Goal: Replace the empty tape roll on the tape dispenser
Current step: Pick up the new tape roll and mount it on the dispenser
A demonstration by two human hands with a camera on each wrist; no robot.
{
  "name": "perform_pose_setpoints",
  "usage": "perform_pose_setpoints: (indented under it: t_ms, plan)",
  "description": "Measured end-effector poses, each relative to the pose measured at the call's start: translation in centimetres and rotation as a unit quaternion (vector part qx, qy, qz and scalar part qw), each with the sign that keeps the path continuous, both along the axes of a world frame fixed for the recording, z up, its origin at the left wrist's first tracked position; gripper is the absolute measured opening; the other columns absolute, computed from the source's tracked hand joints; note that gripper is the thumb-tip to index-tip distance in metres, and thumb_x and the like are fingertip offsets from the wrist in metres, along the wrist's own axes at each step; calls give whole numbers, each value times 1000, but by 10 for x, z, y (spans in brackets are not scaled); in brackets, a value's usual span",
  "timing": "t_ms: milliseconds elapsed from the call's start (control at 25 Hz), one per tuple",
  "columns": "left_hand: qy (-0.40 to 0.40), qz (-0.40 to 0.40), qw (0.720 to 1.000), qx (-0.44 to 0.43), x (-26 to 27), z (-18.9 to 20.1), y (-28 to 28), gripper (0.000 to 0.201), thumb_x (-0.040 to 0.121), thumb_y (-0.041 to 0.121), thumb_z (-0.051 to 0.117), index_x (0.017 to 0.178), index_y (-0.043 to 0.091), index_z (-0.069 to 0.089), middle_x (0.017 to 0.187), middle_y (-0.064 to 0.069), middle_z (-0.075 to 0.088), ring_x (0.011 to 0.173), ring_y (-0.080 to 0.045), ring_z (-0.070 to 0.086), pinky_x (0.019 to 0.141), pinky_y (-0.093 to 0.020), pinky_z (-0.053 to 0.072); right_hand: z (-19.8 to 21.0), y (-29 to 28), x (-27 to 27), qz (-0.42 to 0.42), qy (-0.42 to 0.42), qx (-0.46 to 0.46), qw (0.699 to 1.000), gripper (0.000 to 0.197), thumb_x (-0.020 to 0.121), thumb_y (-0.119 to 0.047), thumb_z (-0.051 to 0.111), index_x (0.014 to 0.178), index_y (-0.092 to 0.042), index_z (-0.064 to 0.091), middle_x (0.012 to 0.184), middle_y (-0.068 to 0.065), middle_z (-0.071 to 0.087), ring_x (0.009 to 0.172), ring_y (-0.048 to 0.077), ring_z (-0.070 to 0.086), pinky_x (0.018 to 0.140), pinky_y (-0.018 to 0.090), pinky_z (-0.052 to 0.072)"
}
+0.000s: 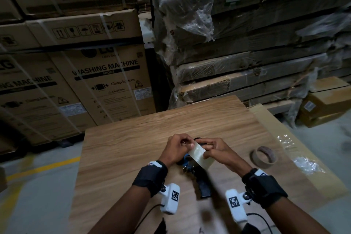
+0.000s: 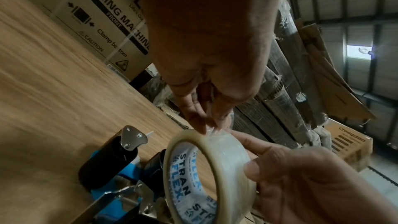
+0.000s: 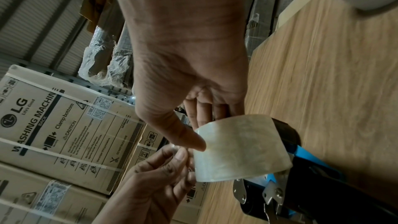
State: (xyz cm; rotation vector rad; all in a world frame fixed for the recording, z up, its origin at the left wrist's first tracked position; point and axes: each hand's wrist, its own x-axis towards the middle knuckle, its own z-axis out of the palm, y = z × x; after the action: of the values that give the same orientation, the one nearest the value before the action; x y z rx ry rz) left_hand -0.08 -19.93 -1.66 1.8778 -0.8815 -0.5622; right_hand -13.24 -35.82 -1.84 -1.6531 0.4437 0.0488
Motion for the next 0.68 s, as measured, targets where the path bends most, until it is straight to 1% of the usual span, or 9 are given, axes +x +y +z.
perform_pose_setpoints:
  t_ms: [40, 120, 160, 240, 320, 400, 480, 600, 680]
  plan:
    - [10, -1, 1000, -2, 0, 0, 0, 21, 83, 2, 72, 81, 23, 72, 82, -2, 75, 70, -3, 65, 70, -17, 54, -1, -2, 1, 8, 4, -4, 1000, 66, 61, -1, 63, 124, -19, 71, 100, 0, 80, 93, 7, 67, 83, 28, 45]
    - [79, -24, 997, -10, 1, 0, 2, 20, 86, -4, 69, 82, 15, 71, 77, -8, 72, 63, -6, 64, 63, -17, 53, -1, -5, 0, 25, 11, -5, 1000, 70, 61, -1, 62, 129, -14, 68, 99, 1, 80, 90, 7, 66, 82, 28, 44]
    - [121, -34, 992, -13, 1, 0, 3, 19, 88, -7, 67, 83, 11, 69, 72, -7, 70, 58, -5, 63, 59, -16, 51, 0, -7, -1, 34, 13, -5, 999, 69, 61, -1, 62, 128, -13, 68, 98, 3, 79, 90, 8, 65, 81, 26, 45]
    - [190, -39, 981, -14, 3, 0, 6, 18, 90, -10, 63, 84, 6, 67, 62, 0, 70, 51, -4, 63, 55, -15, 51, 0, -9, -2, 53, 18, -6, 998, 67, 62, 0, 62, 127, -14, 68, 96, 2, 79, 88, 7, 66, 79, 23, 46]
    - [225, -38, 973, -18, 4, 0, 8, 19, 92, -12, 60, 84, 5, 66, 60, 5, 70, 51, -4, 63, 55, -15, 51, 0, -11, -2, 64, 20, -2, 998, 66, 63, -1, 64, 127, -15, 68, 97, -1, 79, 90, 7, 67, 79, 19, 47]
    - [227, -37, 973, -22, 4, -1, 9, 20, 92, -12, 59, 84, 5, 65, 62, 6, 70, 52, -3, 63, 56, -14, 51, -2, -13, -2, 57, 12, -4, 998, 67, 61, -9, 72, 127, -19, 67, 111, 0, 77, 104, 10, 68, 83, 18, 49]
    - [226, -38, 973, -33, 4, -1, 9, 21, 91, -14, 59, 84, 5, 64, 65, 6, 68, 56, -2, 62, 58, -14, 51, -2, -16, -1, 60, 19, -14, 998, 76, 57, -22, 78, 131, -28, 61, 126, -2, 70, 118, 10, 63, 88, 19, 49]
    - [229, -39, 971, -56, 5, -1, 7, 22, 90, -15, 60, 84, 6, 65, 71, 3, 67, 63, -4, 61, 65, -17, 54, -6, -21, 3, 92, 55, -13, 994, 76, 62, -28, 82, 133, -37, 58, 126, -4, 68, 115, 11, 63, 86, 24, 52]
    - [210, -13, 976, -52, 11, -2, 6, 21, 90, -13, 61, 85, 7, 66, 74, -1, 66, 63, -3, 61, 64, -16, 53, -13, -28, 9, 63, 46, -43, 996, 77, 58, -30, 91, 129, -37, 61, 127, -2, 68, 115, 14, 64, 89, 29, 57]
